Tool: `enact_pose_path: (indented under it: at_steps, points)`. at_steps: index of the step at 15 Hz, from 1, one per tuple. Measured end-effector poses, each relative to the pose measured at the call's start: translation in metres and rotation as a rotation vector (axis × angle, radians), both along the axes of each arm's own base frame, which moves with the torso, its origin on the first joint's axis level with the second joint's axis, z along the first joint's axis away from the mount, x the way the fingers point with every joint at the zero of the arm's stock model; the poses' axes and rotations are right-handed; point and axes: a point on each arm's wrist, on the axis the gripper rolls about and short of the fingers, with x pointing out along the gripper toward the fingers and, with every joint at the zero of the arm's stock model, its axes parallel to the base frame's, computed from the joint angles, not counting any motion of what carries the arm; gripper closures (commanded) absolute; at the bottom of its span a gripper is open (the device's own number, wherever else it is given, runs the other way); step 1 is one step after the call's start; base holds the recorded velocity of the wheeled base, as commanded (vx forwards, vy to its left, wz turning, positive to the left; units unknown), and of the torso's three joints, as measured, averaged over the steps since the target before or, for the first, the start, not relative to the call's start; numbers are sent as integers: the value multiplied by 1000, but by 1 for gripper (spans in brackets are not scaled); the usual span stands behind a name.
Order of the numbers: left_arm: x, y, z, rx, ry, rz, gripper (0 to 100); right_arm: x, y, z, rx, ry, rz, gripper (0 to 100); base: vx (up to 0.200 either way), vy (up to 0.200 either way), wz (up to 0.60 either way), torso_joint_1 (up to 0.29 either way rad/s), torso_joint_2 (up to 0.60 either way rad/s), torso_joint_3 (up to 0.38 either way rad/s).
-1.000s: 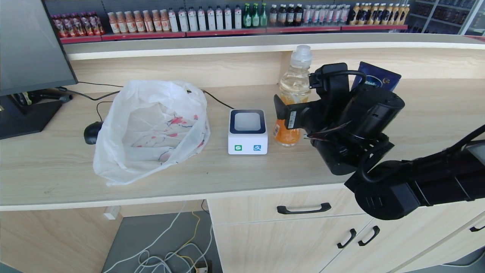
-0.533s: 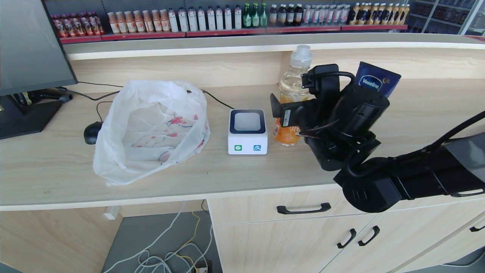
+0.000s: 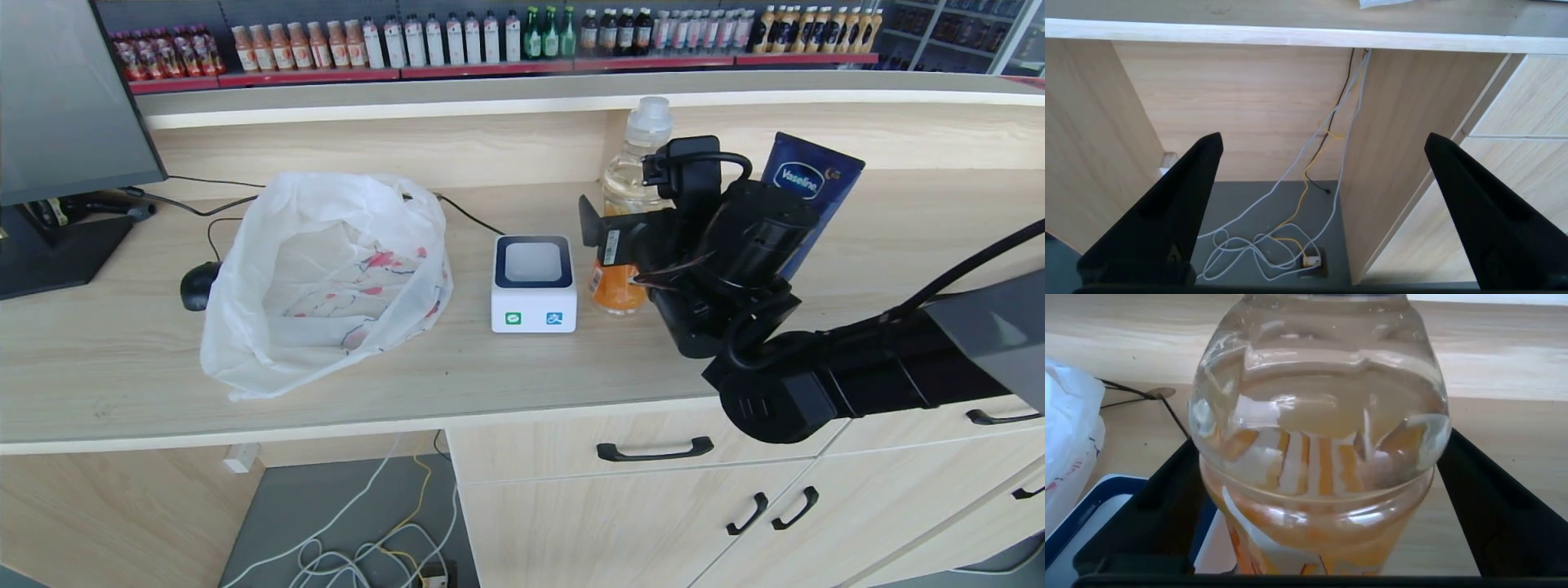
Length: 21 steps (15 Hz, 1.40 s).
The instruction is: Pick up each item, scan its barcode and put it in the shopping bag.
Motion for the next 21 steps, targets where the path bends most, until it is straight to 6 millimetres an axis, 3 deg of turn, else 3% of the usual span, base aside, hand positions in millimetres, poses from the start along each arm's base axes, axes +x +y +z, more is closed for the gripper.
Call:
enact_pose_path:
  at_steps: [8,21]
  points:
    - [0,0,0,0,0,0,0,6,3,-8,-9,13,-1,0,0,0,0,0,0,0]
    - [0,0,0,0,0,0,0,13,10,-4,11,-15,2,0,0,0,0,0,0,0]
